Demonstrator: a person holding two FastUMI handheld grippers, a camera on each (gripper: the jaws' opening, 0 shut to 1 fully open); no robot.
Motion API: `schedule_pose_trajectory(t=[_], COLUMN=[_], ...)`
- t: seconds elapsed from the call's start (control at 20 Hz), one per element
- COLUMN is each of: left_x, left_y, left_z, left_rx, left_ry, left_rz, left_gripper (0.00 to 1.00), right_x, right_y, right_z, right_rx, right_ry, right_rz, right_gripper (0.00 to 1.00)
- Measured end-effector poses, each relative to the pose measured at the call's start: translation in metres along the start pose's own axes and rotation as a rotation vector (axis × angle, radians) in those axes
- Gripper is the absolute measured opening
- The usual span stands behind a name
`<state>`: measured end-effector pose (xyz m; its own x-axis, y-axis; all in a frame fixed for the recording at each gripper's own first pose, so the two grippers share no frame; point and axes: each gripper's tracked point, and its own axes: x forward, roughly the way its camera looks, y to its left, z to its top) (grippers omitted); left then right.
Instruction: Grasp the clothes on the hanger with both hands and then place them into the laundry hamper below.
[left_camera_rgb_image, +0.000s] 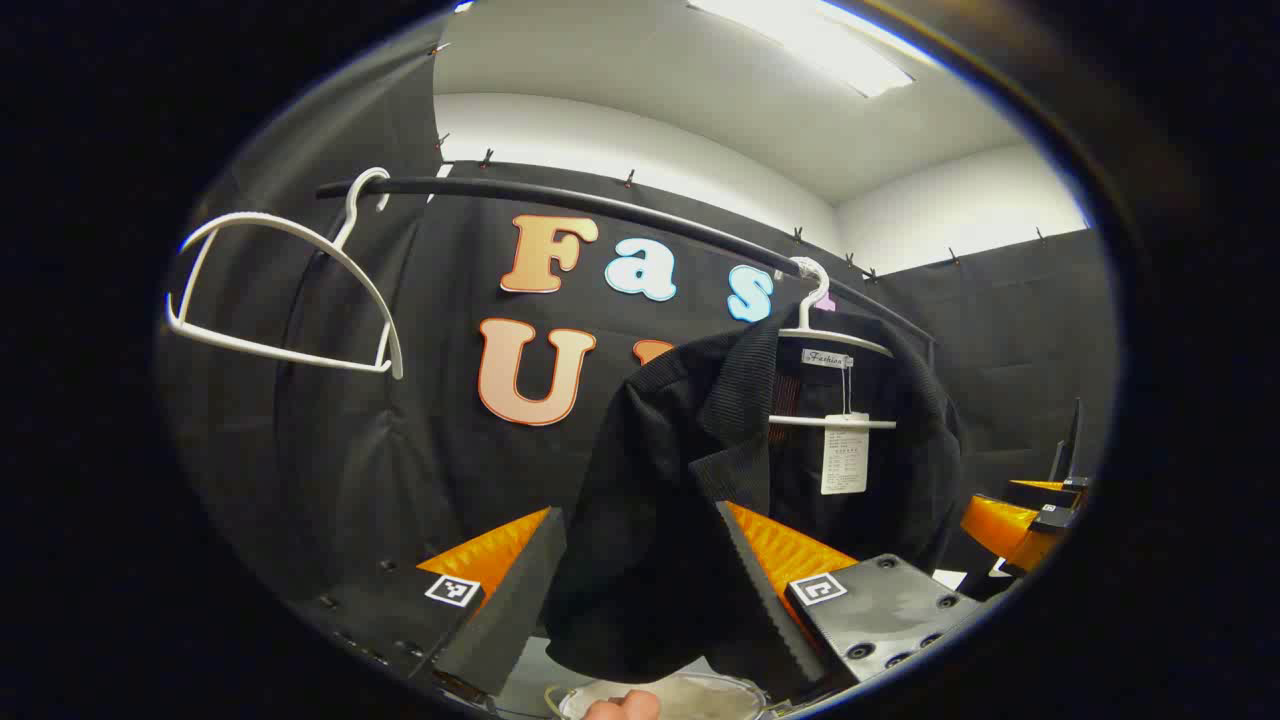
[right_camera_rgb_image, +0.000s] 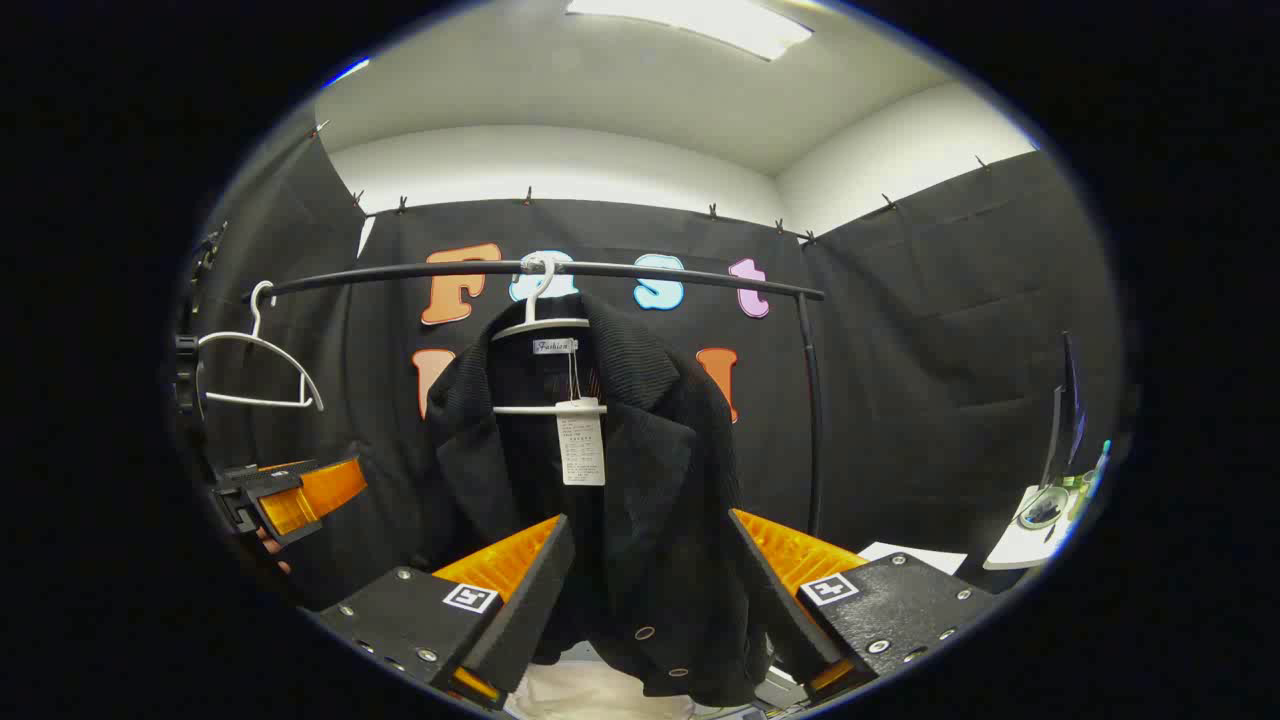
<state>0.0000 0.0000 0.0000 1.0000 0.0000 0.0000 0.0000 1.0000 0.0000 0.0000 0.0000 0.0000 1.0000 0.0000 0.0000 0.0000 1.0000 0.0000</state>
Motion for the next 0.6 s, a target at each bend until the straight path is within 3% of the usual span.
schedule_pose_trajectory(t=[0.05,0.15,0.35,0.4,0.6], left_x=[0.0013,0.0021,0.0033,0.0037,0.0077], left_y=[-0.0005,-0.0018,-0.0007,-0.0011,-0.0017], left_z=[0.0000,-0.0018,-0.0030,-0.0026,-0.0014], left_rx=[0.003,0.008,0.005,0.005,0.014], left_ry=[0.000,0.005,0.009,0.010,0.006], left_rz=[-0.001,-0.005,-0.010,-0.010,-0.016], left_gripper=[1.00,0.93,0.93,1.00,0.99], right_x=[0.0014,0.0013,0.0016,0.0007,0.0030], right_y=[-0.0013,-0.0019,0.0001,0.0000,0.0035], right_z=[-0.0001,-0.0011,-0.0035,-0.0039,-0.0030], right_rx=[0.001,0.002,-0.004,-0.004,-0.005], right_ry=[-0.002,-0.004,-0.005,-0.005,-0.005], right_rz=[-0.002,-0.005,-0.009,-0.009,-0.009], right_gripper=[0.94,0.94,0.94,0.94,0.94])
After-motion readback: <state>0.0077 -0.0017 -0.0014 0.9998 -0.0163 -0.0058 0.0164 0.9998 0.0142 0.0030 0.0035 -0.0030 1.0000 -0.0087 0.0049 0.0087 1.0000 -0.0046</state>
